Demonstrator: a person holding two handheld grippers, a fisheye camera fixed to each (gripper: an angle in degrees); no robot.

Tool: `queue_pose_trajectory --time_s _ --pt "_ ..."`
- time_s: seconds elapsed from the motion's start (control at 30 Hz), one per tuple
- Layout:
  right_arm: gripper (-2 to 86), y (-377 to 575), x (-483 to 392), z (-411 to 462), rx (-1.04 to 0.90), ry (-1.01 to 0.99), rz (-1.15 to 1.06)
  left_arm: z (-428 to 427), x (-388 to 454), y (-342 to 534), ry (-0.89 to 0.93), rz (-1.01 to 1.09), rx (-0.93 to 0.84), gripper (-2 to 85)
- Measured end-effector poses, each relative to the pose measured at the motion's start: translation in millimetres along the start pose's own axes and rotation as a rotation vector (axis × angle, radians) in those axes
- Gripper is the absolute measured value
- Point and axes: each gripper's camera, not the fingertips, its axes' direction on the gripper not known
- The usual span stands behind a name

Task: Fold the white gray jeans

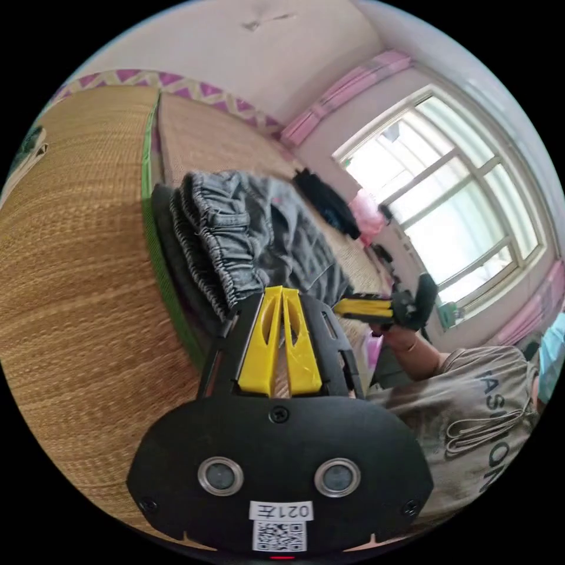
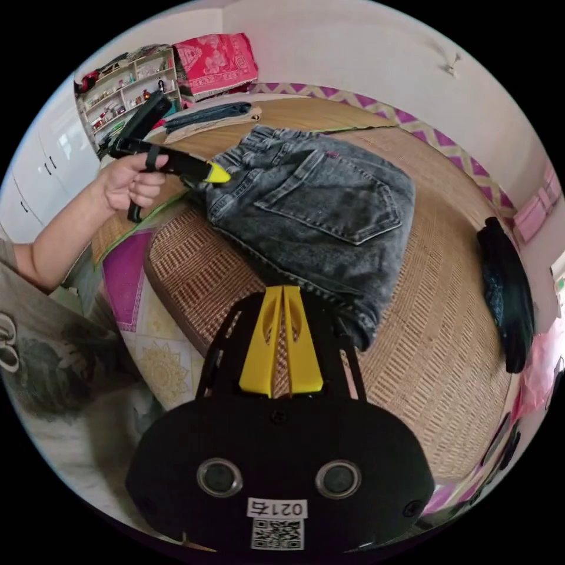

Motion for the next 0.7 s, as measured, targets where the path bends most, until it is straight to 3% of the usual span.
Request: queue_pose_trajectory --time_s 0.17,0.23,0.3,0.37,0.47,0.7 --pt "0.5 44 77 5 0.191 0.149 0.121 -15 -16 14 -0.085 -0.033 0.036 -0.7" --pt "2.4 51 122 29 0.18 0.164 0.18 -40 -33 27 -0.076 -0.099 0.244 -0.1" --pt "9.7 58 171 62 0.168 0.086 0.215 -45 -53 32 0.016 -0.145 0.302 2.8" --pt "13.7 67 247 121 0.072 -0.118 0.32 -35 -70 29 0.08 -0.187 0.255 9.2" --pt "14.8 92 329 194 0.011 -0.391 0.449 -11 -76 19 0.03 -0.195 0.13 16.1" --pt "15.2 138 429 299 -0.057 -0.677 0.499 56 -97 -15 -0.025 -0.226 -0.119 14.1"
